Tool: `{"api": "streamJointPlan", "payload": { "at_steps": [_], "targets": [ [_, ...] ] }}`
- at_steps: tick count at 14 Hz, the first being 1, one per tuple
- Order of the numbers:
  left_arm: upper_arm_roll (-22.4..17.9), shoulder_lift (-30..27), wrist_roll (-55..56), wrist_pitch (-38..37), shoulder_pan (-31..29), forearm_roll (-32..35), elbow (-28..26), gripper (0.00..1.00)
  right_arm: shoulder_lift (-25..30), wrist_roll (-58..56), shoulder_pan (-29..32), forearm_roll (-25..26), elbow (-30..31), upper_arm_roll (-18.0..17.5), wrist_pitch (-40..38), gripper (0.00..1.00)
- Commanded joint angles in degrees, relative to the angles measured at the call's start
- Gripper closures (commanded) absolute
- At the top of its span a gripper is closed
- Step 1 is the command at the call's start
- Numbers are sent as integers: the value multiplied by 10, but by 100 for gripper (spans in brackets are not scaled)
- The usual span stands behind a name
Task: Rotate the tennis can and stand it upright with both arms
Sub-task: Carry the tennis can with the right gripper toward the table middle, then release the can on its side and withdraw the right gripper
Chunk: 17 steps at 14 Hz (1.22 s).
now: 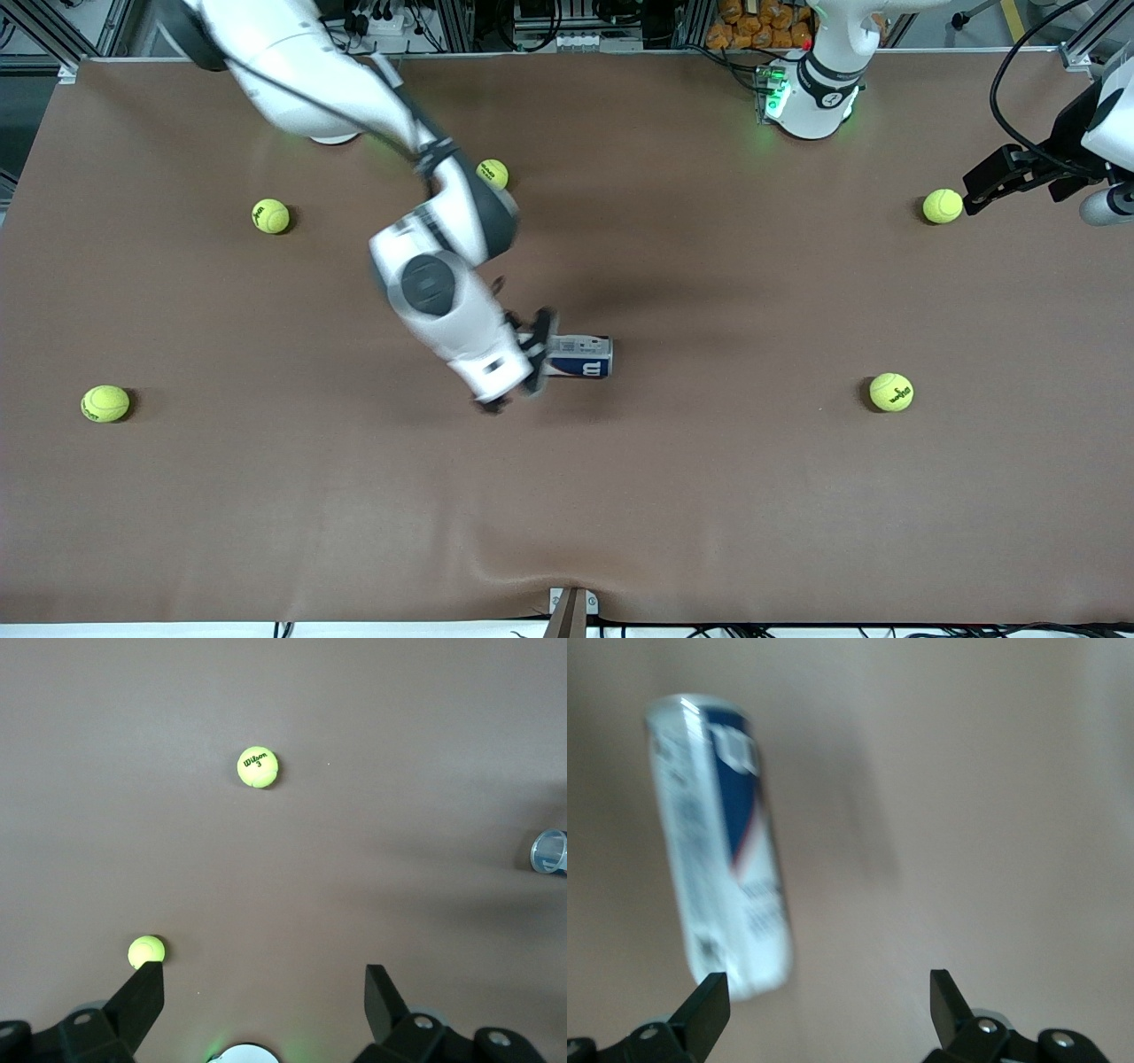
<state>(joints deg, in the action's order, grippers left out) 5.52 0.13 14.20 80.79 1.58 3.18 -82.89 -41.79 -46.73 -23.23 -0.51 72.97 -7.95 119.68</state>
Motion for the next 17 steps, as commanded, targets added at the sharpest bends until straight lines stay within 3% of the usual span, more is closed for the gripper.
{"api": "streamJointPlan", "payload": {
  "at_steps": [1,7,9,14,17],
  "targets": [
    [2,-3,2,3,-1,1,-2,0,40,-5,63,-12,15,-16,-16,0],
    [2,-1,1,5,-1,1,-2,0,144,35,133,-13,35,-4,-137,0],
    [2,0,1,5,-2,1,-3,0,192,52,131,-13,38,49,-195,0],
    [2,0,-1,5,-4,1,-3,0,287,106,144,-13,38,144,-317,0],
    [0,0,-1,5,-4,1,-3,0,336,191,172,-13,38,148,-398,0]
  ]
}}
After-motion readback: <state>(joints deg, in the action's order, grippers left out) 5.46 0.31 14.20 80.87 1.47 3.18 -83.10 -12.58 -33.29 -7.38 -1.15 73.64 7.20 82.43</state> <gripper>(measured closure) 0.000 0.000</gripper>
